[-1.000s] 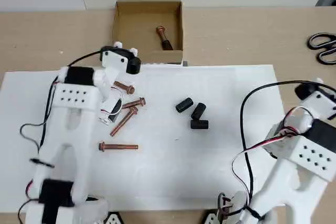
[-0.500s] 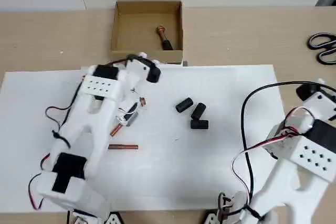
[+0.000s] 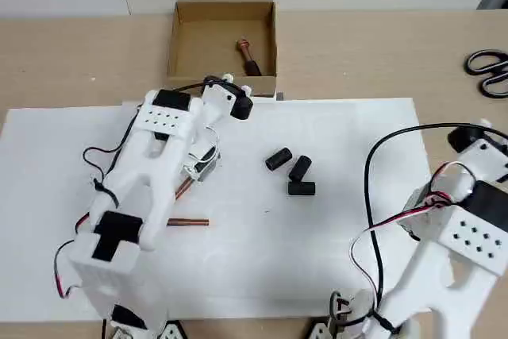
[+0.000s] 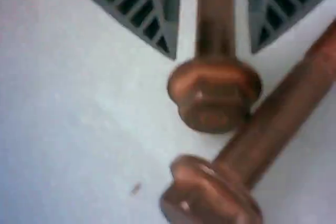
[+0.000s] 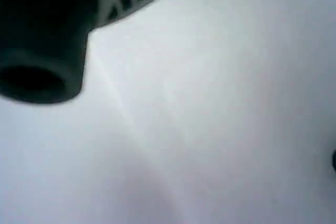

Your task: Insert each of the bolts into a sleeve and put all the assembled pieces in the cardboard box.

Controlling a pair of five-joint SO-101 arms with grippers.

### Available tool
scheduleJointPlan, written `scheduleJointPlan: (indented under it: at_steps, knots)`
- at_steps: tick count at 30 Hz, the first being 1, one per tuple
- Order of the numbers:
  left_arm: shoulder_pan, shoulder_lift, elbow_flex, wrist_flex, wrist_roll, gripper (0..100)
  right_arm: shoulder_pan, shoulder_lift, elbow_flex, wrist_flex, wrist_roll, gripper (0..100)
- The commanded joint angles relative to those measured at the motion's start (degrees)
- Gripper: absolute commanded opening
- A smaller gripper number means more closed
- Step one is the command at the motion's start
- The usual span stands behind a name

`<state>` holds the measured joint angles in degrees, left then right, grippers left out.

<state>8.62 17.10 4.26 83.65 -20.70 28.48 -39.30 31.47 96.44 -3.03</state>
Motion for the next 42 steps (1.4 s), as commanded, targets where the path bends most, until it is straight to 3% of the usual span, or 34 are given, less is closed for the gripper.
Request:
scheduleJointPlan:
  at_steps: [1, 14, 18, 24, 33, 38, 42]
  knots:
    - [-0.18, 1.41, -3.47, -0.7, -0.26, 9, 0.57, -1.54, -0.18, -1.01, -0.62, 0.2]
    - [-0.26, 12.04, -5.58, -2.73, 0.09, 8, 0.75, -1.63, -0.18, -0.92, -0.62, 0.2]
    - [-0.26, 12.04, -6.29, -2.73, 2.11, 0, 0.57, -1.63, -0.26, -0.92, -0.62, 0.2]
    - [-0.26, 11.69, -9.36, -0.62, 4.75, 0, 0.57, -1.63, -0.53, -0.66, -0.62, 0.2]
    - [0.26, -3.6, -15.69, 8.62, 6.68, 0, 0.04, -1.71, -7.74, 1.89, -0.35, 0.2]
    - [0.26, -15.03, -15.96, 9.41, 6.95, 0, -4.79, -1.71, -13.54, 2.07, -0.26, 0.2]
    - [0.26, -19.78, -16.04, 13.19, 11.34, 0, -10.95, -3.74, -16.44, 2.51, -0.26, 0.2]
